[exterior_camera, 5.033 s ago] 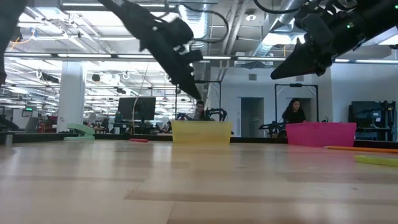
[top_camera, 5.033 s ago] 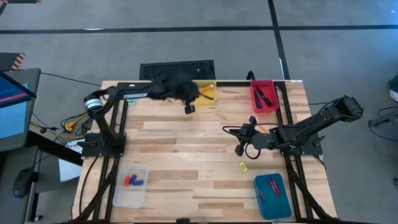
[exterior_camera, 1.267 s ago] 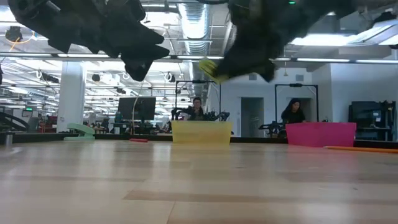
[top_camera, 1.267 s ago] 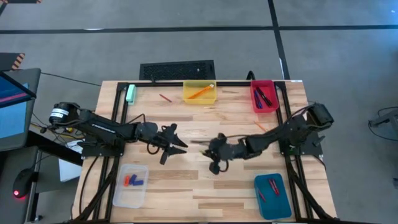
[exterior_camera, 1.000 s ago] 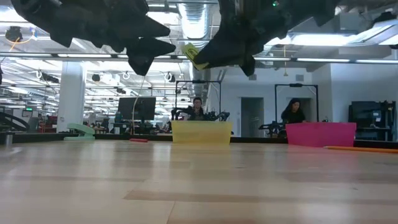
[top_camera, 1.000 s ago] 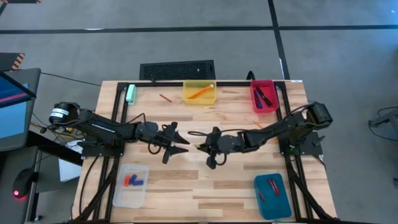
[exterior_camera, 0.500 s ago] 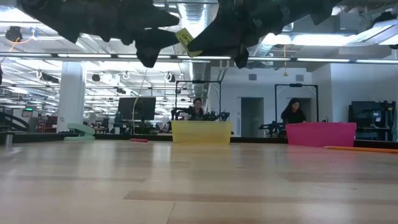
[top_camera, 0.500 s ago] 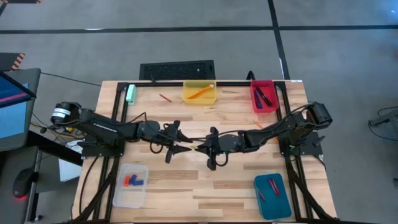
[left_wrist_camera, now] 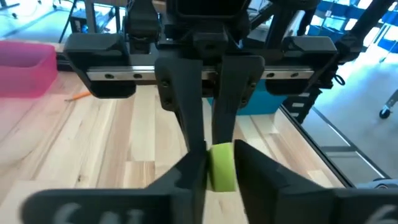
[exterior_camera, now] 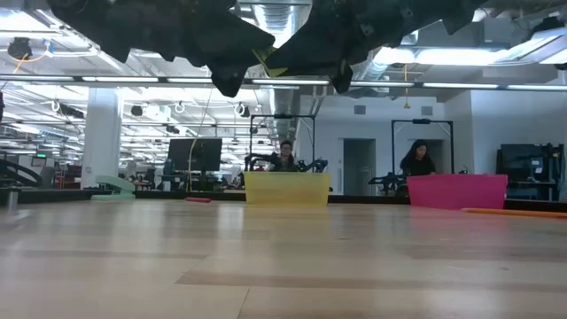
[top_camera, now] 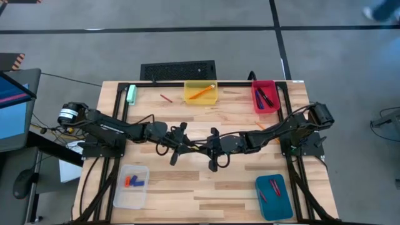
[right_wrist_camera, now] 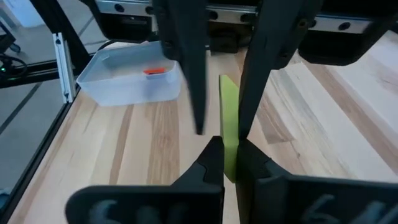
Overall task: Sort crayons/erasers/pens/pencils in bins
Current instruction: Put the green eraser into the transparent bin, then put the red crayon into the blue bin
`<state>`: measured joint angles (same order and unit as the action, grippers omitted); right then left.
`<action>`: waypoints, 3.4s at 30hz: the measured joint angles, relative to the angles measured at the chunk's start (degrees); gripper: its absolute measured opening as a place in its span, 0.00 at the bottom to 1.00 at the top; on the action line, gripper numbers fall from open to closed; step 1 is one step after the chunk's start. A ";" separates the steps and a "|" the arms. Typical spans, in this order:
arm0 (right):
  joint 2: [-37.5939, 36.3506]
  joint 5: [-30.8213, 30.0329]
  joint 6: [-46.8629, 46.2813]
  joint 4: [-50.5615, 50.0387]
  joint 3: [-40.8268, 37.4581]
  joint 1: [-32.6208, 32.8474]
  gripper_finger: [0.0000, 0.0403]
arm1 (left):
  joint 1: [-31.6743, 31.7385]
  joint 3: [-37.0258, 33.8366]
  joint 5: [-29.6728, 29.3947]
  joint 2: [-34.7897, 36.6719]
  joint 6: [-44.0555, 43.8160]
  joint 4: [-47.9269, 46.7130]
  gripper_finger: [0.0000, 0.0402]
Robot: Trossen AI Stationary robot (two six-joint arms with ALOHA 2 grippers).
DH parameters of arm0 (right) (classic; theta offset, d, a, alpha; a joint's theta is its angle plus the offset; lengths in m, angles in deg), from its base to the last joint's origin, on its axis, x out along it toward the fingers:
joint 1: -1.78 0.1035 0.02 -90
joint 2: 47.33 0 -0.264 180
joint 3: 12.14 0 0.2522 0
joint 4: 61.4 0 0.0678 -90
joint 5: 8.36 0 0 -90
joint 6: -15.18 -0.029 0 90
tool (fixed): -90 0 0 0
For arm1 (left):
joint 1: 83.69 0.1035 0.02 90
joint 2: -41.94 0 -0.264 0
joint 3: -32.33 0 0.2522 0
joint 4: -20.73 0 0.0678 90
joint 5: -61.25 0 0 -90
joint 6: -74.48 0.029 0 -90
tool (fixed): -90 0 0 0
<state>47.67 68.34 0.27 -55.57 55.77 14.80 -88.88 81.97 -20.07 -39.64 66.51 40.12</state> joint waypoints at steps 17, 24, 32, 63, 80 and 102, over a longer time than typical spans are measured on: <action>-0.02 -3.18 -2.96 -5.23 -0.02 0.83 0.47 | -0.61 0.02 -7.18 6.33 0.88 -10.85 0.02; -0.02 -5.42 -7.84 -10.02 -0.04 2.84 0.54 | -4.50 5.69 -11.33 13.91 -0.31 -34.38 0.03; 6.41 -9.48 -7.75 1.61 -2.03 7.61 0.16 | -12.05 17.28 -13.40 13.88 -6.41 -64.97 0.03; 9.53 -10.93 -3.92 3.23 -2.19 10.90 0.02 | -36.81 -3.65 12.35 13.84 -54.69 -67.40 0.02; 9.53 -10.92 -3.49 3.25 -2.19 10.83 0.01 | -36.65 -3.56 20.80 13.86 -59.23 -60.47 0.36; 9.53 -10.86 -2.54 6.71 -2.16 10.69 0.01 | 3.18 23.21 12.42 13.88 5.08 -81.33 0.01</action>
<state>57.20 57.48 -2.27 -48.86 53.61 25.50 -85.70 105.18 -7.65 -25.76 71.59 -41.21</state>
